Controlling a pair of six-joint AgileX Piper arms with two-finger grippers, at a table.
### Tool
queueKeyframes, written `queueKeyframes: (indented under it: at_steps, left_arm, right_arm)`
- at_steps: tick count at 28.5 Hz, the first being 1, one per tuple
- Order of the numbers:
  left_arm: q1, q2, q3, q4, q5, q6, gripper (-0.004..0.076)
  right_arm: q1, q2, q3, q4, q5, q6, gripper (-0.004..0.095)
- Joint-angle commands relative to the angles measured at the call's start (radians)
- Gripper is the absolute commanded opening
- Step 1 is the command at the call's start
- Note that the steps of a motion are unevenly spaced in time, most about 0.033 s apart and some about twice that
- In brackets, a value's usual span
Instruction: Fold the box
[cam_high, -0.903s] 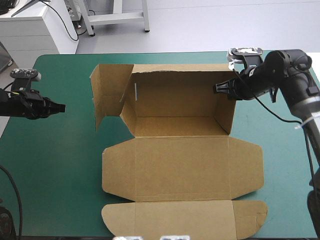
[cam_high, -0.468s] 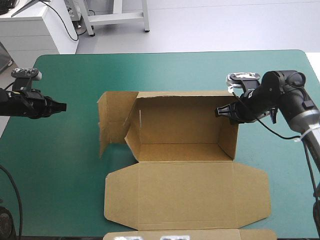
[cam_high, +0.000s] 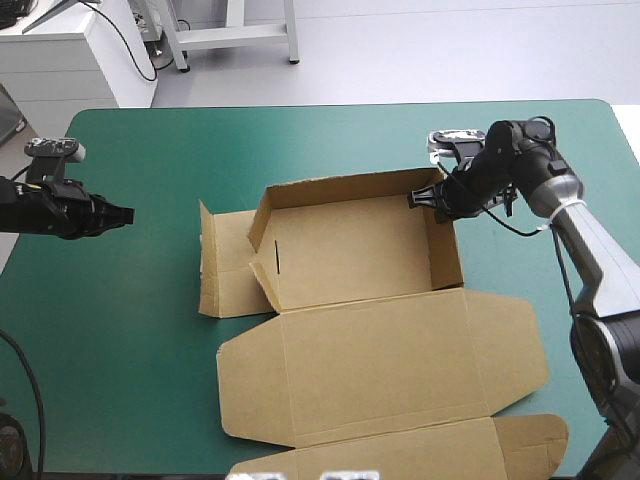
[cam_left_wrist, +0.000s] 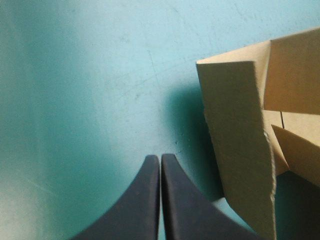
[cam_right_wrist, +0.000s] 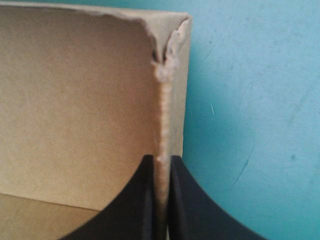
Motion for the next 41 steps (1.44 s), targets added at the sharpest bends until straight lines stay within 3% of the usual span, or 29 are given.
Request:
queueKeyframes:
  at_steps: [1,7,14,17,24,26,31,37,41]
  left_arm:
    - [0.002,-0.033,-0.024,-0.059,-0.014,-0.005,-0.0008]
    - [0.002,-0.033,-0.024,-0.088,-0.014,0.005,-0.0008]
    - [0.002,-0.033,-0.024,-0.088,-0.018,0.005,-0.0008]
    - [0.002,-0.033,-0.024,-0.088,-0.018,0.005,-0.0008]
    - [0.002,-0.033,-0.024,-0.088,-0.018,0.005,-0.0008]
    - [0.002,-0.033,-0.024,-0.088,-0.018,0.005,-0.0008]
    - [0.002,-0.033,-0.024,-0.088,-0.018,0.005,-0.0008]
    - [0.002,-0.033,-0.024,-0.088,-0.018,0.005,-0.0008]
    - [0.002,-0.033,-0.024,-0.088,-0.002,0.003,-0.0008]
  right_arm:
    - [0.003,-0.009,-0.059,0.024,-0.017,-0.012,-0.0015]
    - [0.001,0.040,-0.113,-0.073,-0.006,0.013,-0.0003]
    - [-0.003,0.057,-0.134,-0.131,-0.017,0.093,0.0119]
    - [-0.009,0.059,-0.145,-0.125,0.000,0.100,0.0225]
    - [-0.009,0.057,-0.253,-0.143,0.105,0.100,0.0612]
    - [-0.009,0.036,-0.274,-0.133,0.105,0.109,0.0666]
    - [-0.009,-0.027,-0.250,-0.104,0.105,0.103,0.0672]
    - [-0.009,-0.126,-0.052,-0.137,0.103,0.101,0.0671]
    - [-0.009,-0.111,0.033,-0.110,0.043,0.101,0.0671]
